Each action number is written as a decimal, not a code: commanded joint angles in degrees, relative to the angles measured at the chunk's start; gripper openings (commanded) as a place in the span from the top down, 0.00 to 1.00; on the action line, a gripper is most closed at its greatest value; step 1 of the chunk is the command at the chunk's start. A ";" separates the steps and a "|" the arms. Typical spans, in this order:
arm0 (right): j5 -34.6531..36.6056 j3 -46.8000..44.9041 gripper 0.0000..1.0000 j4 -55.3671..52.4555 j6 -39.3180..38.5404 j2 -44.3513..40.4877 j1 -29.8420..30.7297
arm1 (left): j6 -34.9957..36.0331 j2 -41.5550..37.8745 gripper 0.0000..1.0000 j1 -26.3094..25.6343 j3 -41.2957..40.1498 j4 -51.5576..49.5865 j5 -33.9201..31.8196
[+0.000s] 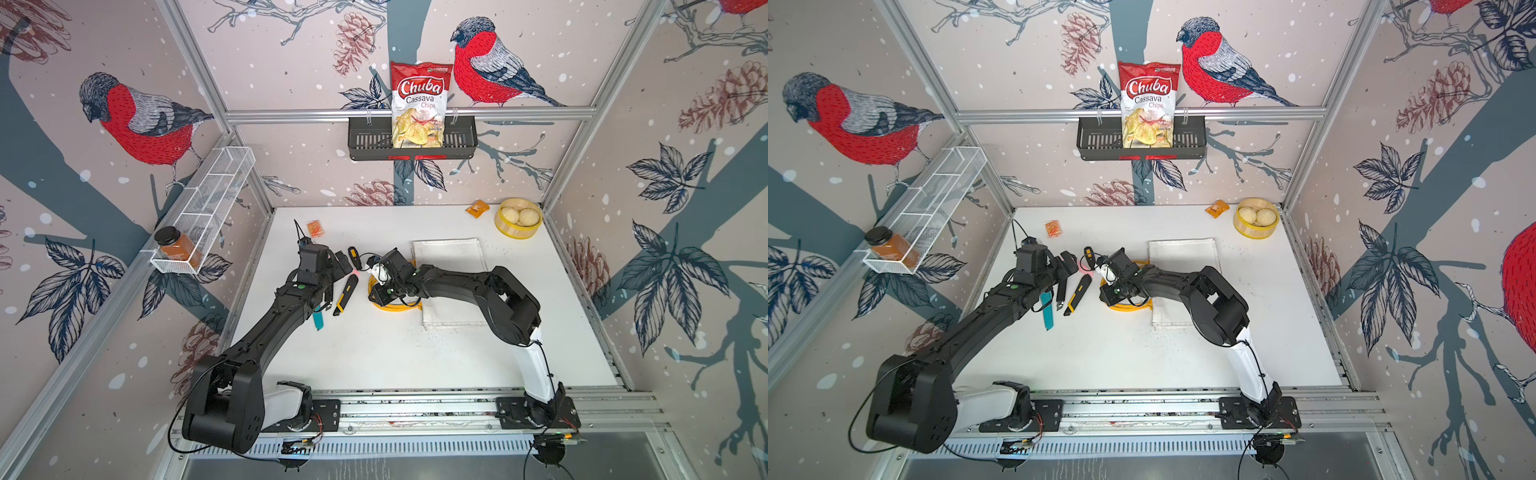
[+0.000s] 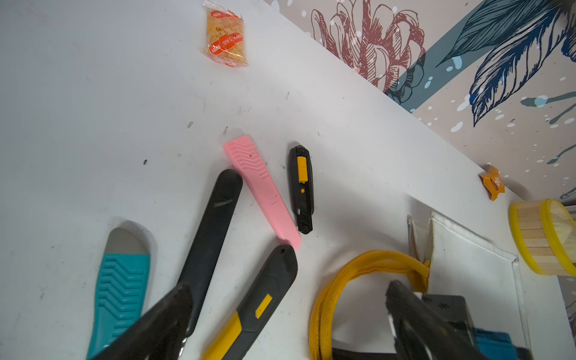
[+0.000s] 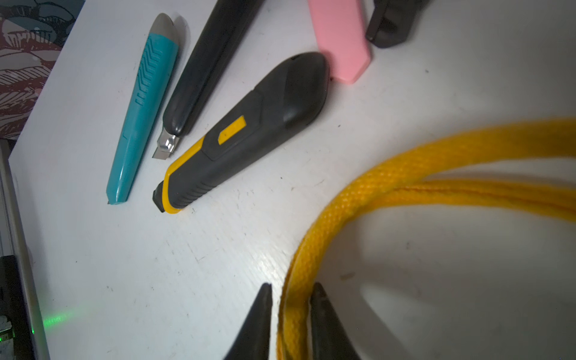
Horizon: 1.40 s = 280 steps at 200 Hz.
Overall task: Place the art knife into the pouch
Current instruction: Open the pouch at the center of the board.
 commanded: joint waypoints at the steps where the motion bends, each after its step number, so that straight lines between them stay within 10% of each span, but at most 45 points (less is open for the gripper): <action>1: -1.08 -0.09 0.86 1.63 0.82 -0.44 -0.15 | 0.69 0.13 0.03 0.08 -0.11 0.72 1.03; 36: -1.07 -1.04 1.00 2.40 0.83 -1.25 -0.91 | 0.77 0.63 0.03 0.08 -0.15 1.42 2.29; 280: 12.64 -0.56 1.00 -7.80 -3.80 -38.73 -11.54 | -10.99 18.36 0.03 -13.32 7.08 17.22 12.04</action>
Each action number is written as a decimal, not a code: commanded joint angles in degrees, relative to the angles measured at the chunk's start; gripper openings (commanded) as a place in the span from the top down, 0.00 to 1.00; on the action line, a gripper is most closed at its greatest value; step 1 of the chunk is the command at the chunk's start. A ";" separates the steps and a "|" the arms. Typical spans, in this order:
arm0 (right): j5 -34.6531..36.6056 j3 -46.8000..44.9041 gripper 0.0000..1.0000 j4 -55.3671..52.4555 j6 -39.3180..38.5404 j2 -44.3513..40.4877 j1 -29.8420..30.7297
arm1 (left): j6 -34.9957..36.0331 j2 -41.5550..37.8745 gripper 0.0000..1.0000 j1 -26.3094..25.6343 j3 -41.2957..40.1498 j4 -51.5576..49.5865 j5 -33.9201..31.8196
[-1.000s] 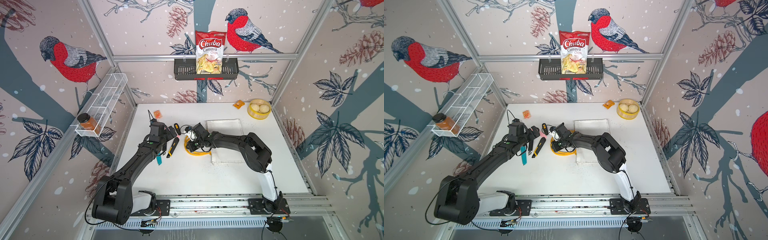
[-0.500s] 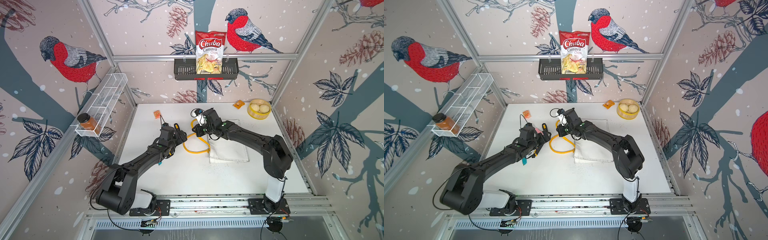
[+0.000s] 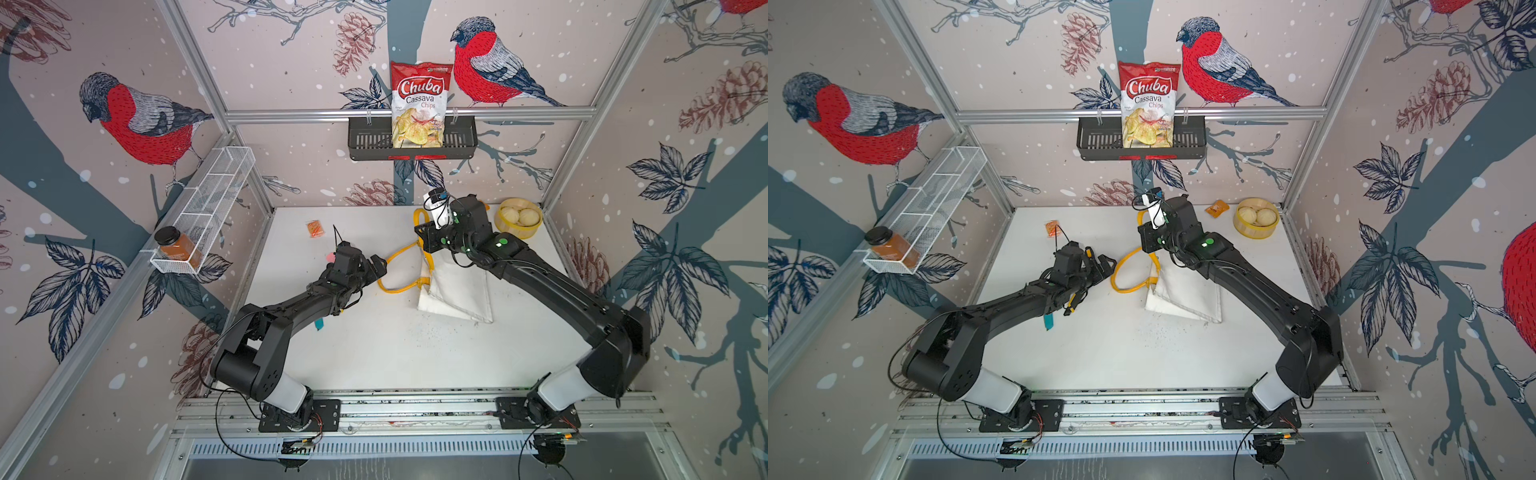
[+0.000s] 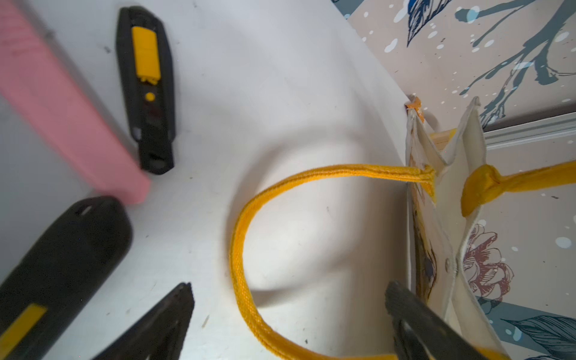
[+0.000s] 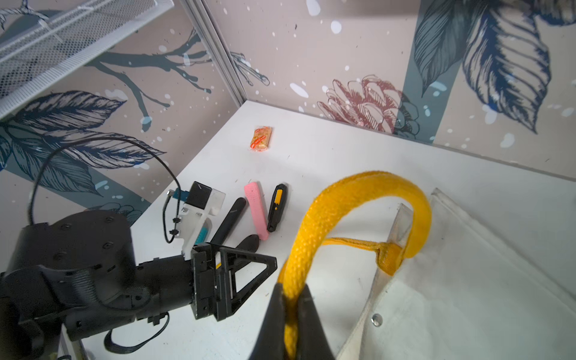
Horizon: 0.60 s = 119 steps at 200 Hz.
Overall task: Place the art knife into the pouch
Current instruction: Open the pouch at the center of the board.
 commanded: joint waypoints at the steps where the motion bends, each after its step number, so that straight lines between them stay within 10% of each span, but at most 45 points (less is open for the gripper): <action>1: 0.83 1.28 1.00 0.51 -1.82 -1.59 -0.24 | 0.82 1.88 0.03 -1.52 4.58 0.76 0.03; 119: 0.42 4.08 1.00 0.12 -2.41 -4.11 -4.45 | 1.03 12.45 0.08 -12.25 18.48 3.59 5.31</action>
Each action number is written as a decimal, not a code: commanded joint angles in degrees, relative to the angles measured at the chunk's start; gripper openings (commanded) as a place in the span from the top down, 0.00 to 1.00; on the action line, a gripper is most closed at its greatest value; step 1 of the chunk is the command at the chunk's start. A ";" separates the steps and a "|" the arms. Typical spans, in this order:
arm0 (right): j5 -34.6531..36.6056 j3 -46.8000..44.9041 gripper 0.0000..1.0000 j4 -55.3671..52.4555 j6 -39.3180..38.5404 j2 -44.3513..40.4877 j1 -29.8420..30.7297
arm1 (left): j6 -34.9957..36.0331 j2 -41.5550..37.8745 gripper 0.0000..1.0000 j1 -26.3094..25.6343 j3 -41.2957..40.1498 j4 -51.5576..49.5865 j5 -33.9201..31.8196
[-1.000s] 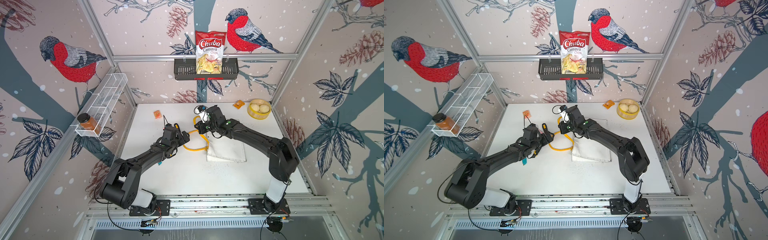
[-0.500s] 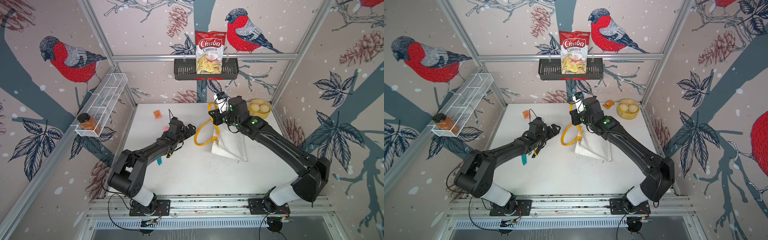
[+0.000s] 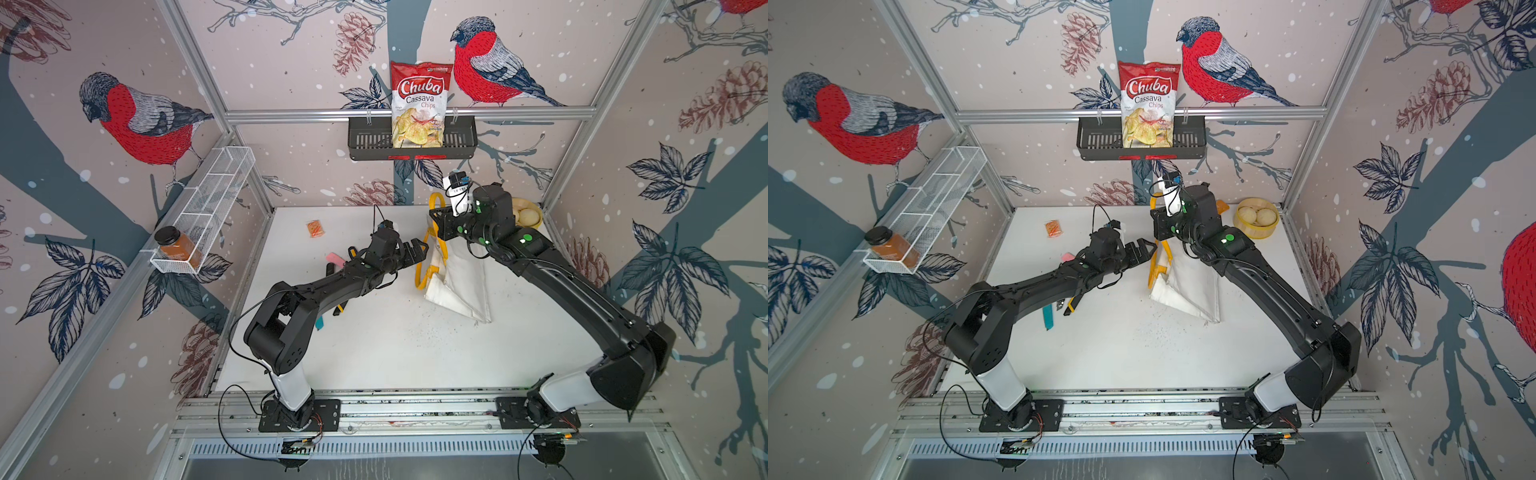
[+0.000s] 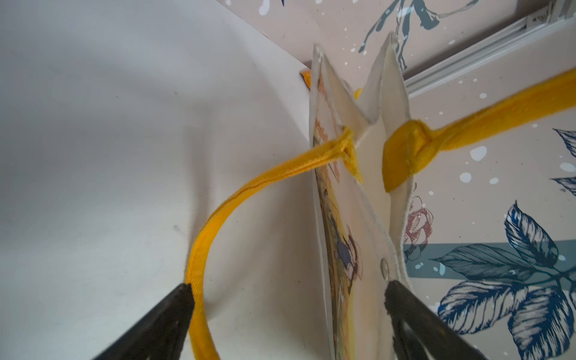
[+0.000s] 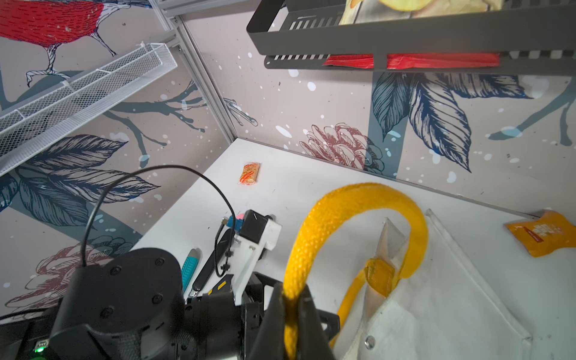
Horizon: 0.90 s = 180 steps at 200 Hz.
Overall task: Place the art knife into the pouch
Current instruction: Open the pouch at the center of the board.
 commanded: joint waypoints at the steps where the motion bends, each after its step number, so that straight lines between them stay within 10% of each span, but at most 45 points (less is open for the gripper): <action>1: -0.80 0.78 1.00 1.80 -1.01 -0.73 -0.60 | 0.73 0.91 0.09 -0.76 0.46 2.95 2.13; 180: -2.76 2.71 1.00 1.78 -0.86 1.22 -1.29 | 3.13 1.75 0.17 -2.88 -0.09 1.79 0.92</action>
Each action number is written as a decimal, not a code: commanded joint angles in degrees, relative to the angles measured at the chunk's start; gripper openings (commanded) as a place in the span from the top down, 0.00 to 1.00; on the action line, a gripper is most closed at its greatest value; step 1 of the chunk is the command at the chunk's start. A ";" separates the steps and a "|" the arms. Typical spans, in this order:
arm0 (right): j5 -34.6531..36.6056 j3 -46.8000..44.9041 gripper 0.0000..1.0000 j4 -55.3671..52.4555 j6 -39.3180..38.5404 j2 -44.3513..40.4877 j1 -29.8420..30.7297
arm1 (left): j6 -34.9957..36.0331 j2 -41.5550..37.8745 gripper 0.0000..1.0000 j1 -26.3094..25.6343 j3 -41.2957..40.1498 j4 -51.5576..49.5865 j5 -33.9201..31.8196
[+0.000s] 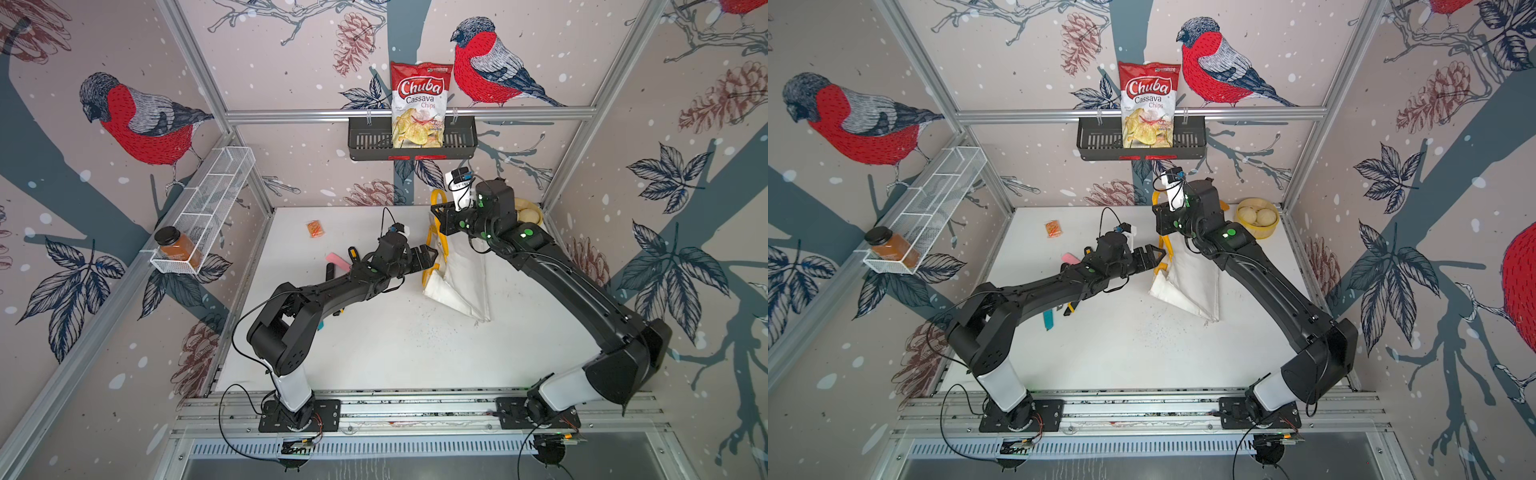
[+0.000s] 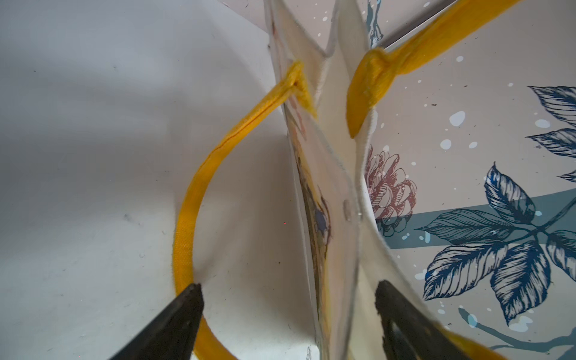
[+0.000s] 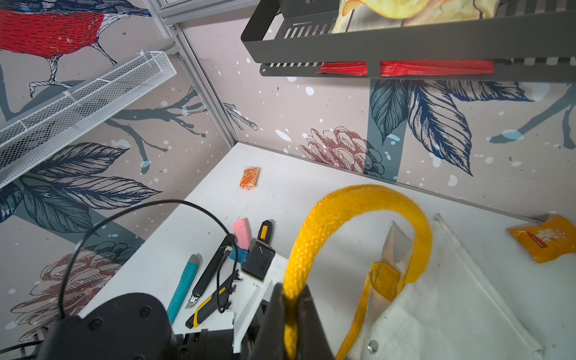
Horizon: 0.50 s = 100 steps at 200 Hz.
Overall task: Place the art knife into the pouch
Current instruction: Open the pouch at the center of the board.
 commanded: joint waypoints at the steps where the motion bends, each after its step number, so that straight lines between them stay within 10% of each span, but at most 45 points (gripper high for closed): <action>1: -0.15 0.70 1.00 1.74 -1.02 -0.78 0.26 | 1.52 1.33 0.17 -0.04 0.48 0.08 -0.32; 100: -5.19 -0.41 1.00 6.06 -0.07 -0.91 0.66 | 1.02 6.30 0.47 -1.27 4.75 5.91 8.35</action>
